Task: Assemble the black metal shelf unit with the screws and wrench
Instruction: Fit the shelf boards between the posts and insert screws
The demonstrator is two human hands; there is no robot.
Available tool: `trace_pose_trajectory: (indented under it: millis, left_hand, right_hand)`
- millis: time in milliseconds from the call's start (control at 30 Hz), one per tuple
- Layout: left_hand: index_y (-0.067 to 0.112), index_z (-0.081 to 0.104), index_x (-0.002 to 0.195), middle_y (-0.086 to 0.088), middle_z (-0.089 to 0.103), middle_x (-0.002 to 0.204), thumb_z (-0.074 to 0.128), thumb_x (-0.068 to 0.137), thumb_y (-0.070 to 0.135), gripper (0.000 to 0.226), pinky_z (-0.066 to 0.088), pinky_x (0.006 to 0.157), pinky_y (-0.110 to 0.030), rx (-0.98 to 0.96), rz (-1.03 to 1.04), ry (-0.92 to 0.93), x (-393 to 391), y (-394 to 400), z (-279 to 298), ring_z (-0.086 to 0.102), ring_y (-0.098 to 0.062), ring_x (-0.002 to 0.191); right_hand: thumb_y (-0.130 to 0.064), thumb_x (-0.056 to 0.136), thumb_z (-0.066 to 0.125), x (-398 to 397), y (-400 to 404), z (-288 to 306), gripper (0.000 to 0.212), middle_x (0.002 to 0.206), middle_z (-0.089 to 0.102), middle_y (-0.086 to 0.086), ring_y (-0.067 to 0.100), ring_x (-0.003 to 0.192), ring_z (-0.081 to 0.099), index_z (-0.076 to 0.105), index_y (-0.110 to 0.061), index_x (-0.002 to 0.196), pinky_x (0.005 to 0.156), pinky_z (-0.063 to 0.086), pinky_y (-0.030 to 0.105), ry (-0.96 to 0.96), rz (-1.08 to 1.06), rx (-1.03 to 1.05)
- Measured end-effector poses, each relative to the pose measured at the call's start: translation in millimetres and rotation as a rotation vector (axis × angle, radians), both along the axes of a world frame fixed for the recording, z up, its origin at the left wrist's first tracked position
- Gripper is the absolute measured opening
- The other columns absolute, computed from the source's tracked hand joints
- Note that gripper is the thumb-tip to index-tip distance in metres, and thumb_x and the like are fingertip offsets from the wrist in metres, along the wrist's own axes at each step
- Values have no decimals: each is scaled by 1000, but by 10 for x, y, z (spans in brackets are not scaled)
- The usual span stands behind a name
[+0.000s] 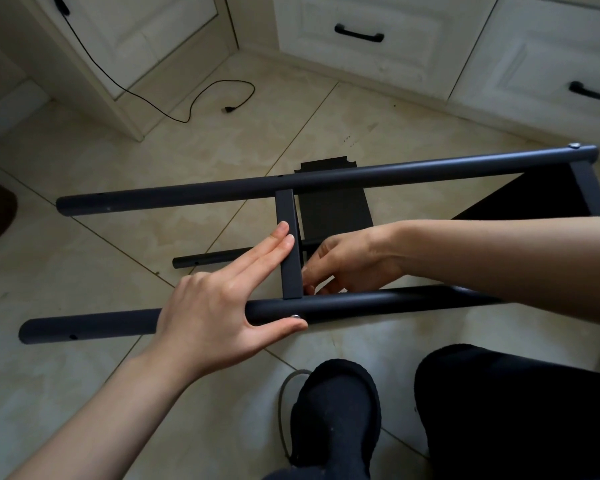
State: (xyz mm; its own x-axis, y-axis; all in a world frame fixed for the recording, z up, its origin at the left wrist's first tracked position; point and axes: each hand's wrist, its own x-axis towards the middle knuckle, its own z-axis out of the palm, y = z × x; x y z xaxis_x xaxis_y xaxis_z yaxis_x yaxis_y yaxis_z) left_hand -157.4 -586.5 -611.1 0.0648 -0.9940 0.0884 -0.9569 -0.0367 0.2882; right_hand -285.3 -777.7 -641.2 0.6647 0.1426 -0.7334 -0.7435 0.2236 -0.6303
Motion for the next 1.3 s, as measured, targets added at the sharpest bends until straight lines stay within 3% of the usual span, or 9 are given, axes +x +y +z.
trace_pose_trajectory:
  millis: [167,300,400,533,700,1033,1167,1300]
  left_hand:
    - [29,36,155,19,27,162,44,82,81,90,56,52,-28,-2,-4,-2,-1,-1,3,65,-8,59]
    - [29,38,154,19,27,162,45,81,81,90,56,52,-30,-5,2,-6,-5,1,7,65,-9,59]
    - [29,37,154,20,26,162,44,81,81,90,56,52,-30,-2,3,-13,-4,1,4,64,-9,57]
    - [29,37,154,20,26,162,44,81,81,90,54,51,-26,1,5,-12,-7,-2,2,63,-7,57]
    - [29,37,154,20,26,162,43,82,82,90,51,52,-22,0,2,-4,-1,-1,-2,63,-6,58]
    - [32,34,155,23,22,162,44,81,82,90,56,53,-30,4,6,-17,10,2,-17,64,-8,58]
    - [31,36,155,23,24,162,45,80,82,90,56,53,-30,0,13,-18,4,-2,-9,63,-9,57]
    - [31,37,155,23,24,162,46,80,81,90,57,53,-32,4,16,-11,0,1,-5,65,-10,59]
  right_hand:
    - [-24,94,63,23,41,-4,15,84,63,3,11,73,62,65,-10,89,67,55,23,40,-30,-31]
    - [-18,98,57,12,44,10,12,104,55,11,21,94,52,62,-8,101,85,46,30,18,2,-39]
    - [-17,98,55,-6,43,9,18,110,51,13,25,101,45,58,-10,114,90,39,36,10,-19,-28]
    - [-19,97,56,-8,31,4,13,109,53,12,23,100,49,63,-9,101,87,44,32,9,-1,-31]
    - [-22,96,59,8,51,-21,15,92,60,6,16,83,58,66,-10,89,78,50,27,27,-11,-35]
    - [-21,94,60,-9,12,32,12,95,58,6,18,88,55,65,-11,93,84,47,31,31,34,-52]
    - [-17,96,58,8,16,44,18,108,53,12,24,98,48,60,-9,112,88,43,34,13,36,-59]
    - [-17,97,55,11,16,47,20,111,52,13,24,101,49,56,-11,116,88,44,33,9,46,-39]
